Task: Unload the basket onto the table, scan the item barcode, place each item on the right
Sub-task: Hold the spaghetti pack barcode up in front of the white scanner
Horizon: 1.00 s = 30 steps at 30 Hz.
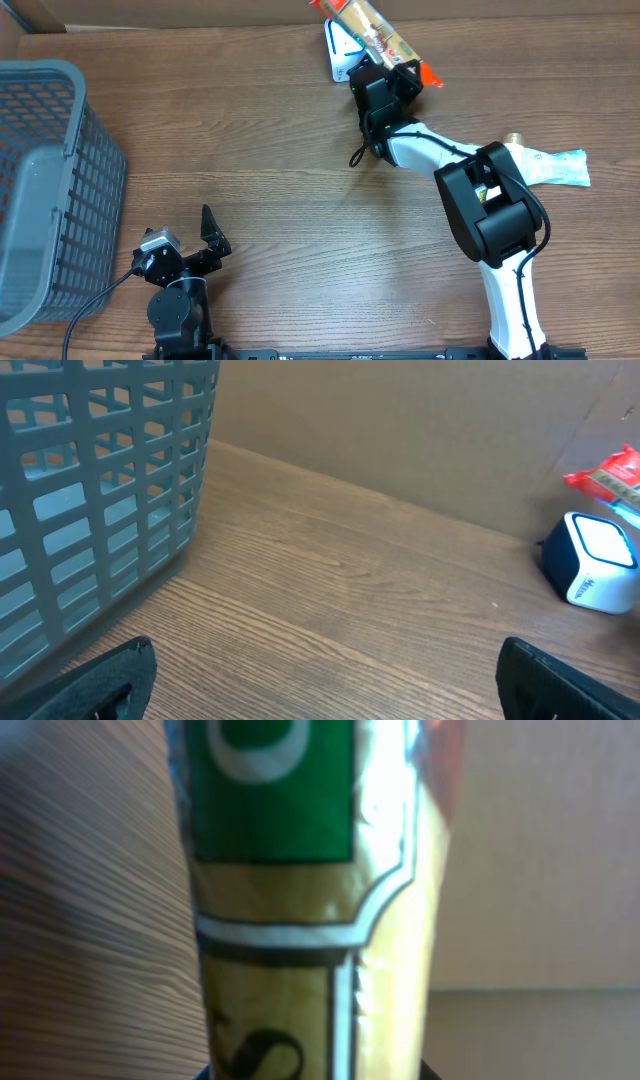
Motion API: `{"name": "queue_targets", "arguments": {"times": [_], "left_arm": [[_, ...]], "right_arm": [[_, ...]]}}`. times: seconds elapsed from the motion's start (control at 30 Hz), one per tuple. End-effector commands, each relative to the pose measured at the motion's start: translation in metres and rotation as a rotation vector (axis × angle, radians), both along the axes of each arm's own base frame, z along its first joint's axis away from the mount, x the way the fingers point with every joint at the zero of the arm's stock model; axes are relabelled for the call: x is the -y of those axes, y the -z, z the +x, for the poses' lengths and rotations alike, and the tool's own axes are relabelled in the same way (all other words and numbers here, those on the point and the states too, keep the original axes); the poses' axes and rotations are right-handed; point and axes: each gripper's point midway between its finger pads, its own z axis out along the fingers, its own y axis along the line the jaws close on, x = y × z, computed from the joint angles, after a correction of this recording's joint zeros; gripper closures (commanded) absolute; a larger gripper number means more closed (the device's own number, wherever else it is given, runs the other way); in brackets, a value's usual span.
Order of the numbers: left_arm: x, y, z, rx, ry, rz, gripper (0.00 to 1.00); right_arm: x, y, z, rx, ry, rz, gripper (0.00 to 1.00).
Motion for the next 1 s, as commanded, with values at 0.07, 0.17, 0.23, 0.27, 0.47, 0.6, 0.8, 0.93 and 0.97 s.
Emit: {"name": "queue_targets", "arguments": {"times": [0.07, 0.17, 0.23, 0.27, 0.47, 0.6, 0.8, 0.93, 0.97], "left_arm": [[-0.001, -0.002, -0.001, 0.004, -0.006, 0.019, 0.01], [-0.001, -0.002, -0.001, 0.004, -0.006, 0.019, 0.00], [-0.001, -0.002, -0.001, 0.004, -0.006, 0.019, 0.00], [-0.001, -0.002, -0.001, 0.004, -0.006, 0.019, 0.00], [-0.001, -0.002, -0.001, 0.004, -0.006, 0.019, 0.00], [-0.001, -0.002, -0.001, 0.004, -0.006, 0.019, 0.00], [-0.001, -0.002, -0.001, 0.004, -0.006, 0.019, 0.01], [-0.001, -0.002, -0.001, 0.004, -0.006, 0.019, 0.00], [-0.001, -0.002, -0.001, 0.004, -0.006, 0.019, 0.00]], "right_arm": [[0.012, -0.049, 0.005, 0.145, 0.097, 0.046, 0.96], [0.007, -0.049, 0.004, 0.144, 0.089, 0.046, 0.96], [0.005, -0.049, 0.003, 0.144, 0.086, 0.047, 0.96], [0.005, -0.049, 0.003, 0.144, 0.085, 0.047, 0.96], [0.003, -0.050, -0.001, 0.151, 0.101, 0.036, 0.96], [-0.002, -0.050, -0.002, 0.151, 0.092, 0.035, 0.96], [-0.019, -0.056, -0.007, 0.161, 0.064, 0.044, 0.97], [-0.031, -0.087, -0.016, 0.215, 0.051, 0.115, 0.97], [-0.034, -0.095, -0.019, 0.220, 0.044, 0.133, 0.97]]}}
